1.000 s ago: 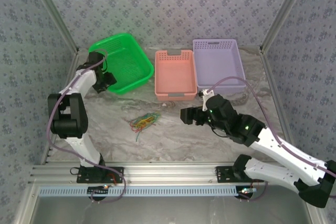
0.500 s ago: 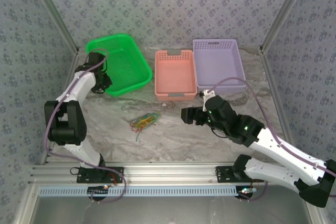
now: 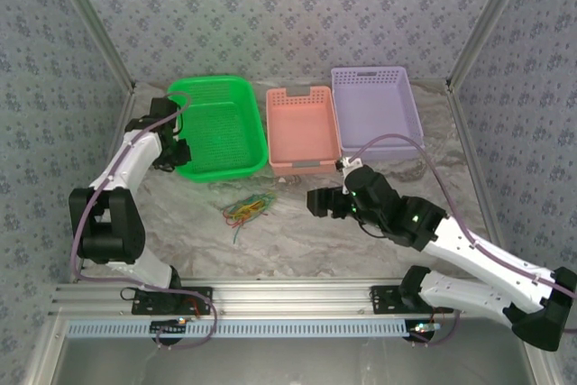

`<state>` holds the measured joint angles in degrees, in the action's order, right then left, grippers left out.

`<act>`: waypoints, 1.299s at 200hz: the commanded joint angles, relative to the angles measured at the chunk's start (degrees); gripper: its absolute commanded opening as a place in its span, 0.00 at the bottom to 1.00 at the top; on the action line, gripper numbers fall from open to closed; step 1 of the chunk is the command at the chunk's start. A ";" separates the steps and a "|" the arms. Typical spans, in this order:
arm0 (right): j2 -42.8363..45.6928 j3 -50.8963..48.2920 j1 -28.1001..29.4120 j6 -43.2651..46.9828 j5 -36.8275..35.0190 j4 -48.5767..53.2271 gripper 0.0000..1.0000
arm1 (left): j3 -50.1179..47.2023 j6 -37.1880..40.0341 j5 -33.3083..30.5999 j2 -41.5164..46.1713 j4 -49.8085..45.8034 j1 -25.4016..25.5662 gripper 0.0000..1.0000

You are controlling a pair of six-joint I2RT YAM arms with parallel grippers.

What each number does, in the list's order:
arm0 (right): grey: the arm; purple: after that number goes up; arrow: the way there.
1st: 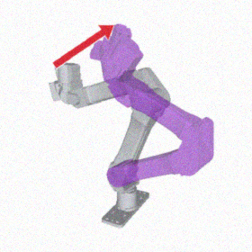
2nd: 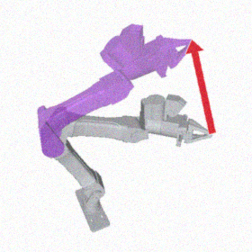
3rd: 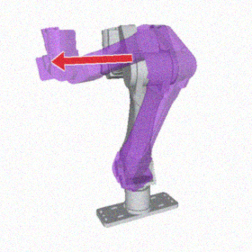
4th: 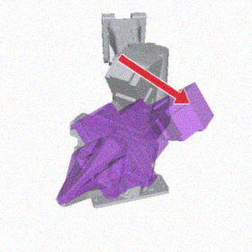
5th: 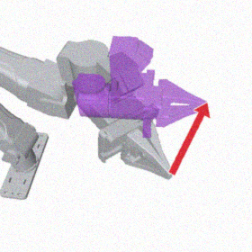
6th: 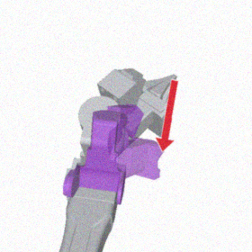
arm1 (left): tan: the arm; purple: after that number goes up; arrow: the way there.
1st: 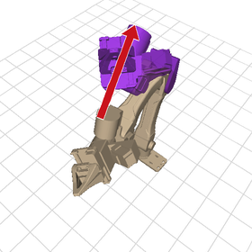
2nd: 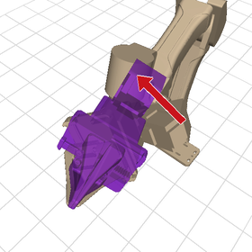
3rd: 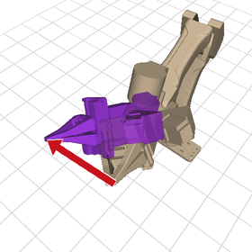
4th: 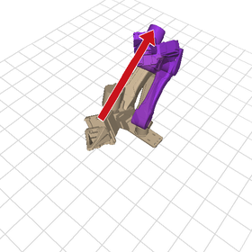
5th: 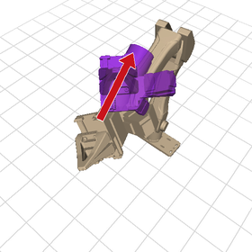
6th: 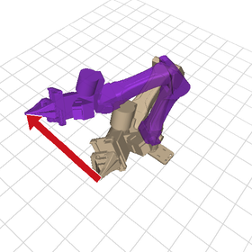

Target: Untangle the cables

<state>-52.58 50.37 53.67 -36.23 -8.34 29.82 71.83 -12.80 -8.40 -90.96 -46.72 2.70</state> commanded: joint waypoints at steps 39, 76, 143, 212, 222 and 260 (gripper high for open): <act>-3.50 0.16 1.78 -0.33 -0.01 -0.74 0.86 | 8.47 11.34 -9.19 -7.57 -7.01 -1.18 0.00; -9.99 0.17 3.66 -0.30 -0.88 -4.27 0.85 | 11.40 8.85 -13.79 -11.26 -5.61 1.63 0.43; -30.87 1.83 7.53 -17.19 -3.02 -21.52 0.72 | 9.03 -2.59 -11.00 6.62 -5.04 6.96 0.63; -44.23 3.25 7.92 -36.15 -2.23 -36.72 0.69 | -15.64 -22.25 2.38 35.30 1.26 21.70 0.51; -45.56 3.30 7.50 -37.38 -1.30 -38.04 0.69 | -19.61 -24.43 5.12 37.93 3.38 22.82 0.50; -52.41 3.68 5.89 -41.89 2.27 -44.28 0.58 | -28.39 -28.80 6.28 40.65 7.17 26.36 0.48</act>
<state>-101.10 53.08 60.45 -72.75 -7.90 -8.86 45.91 -36.45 -4.86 -51.29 -43.83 27.79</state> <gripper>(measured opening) 0.633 0.483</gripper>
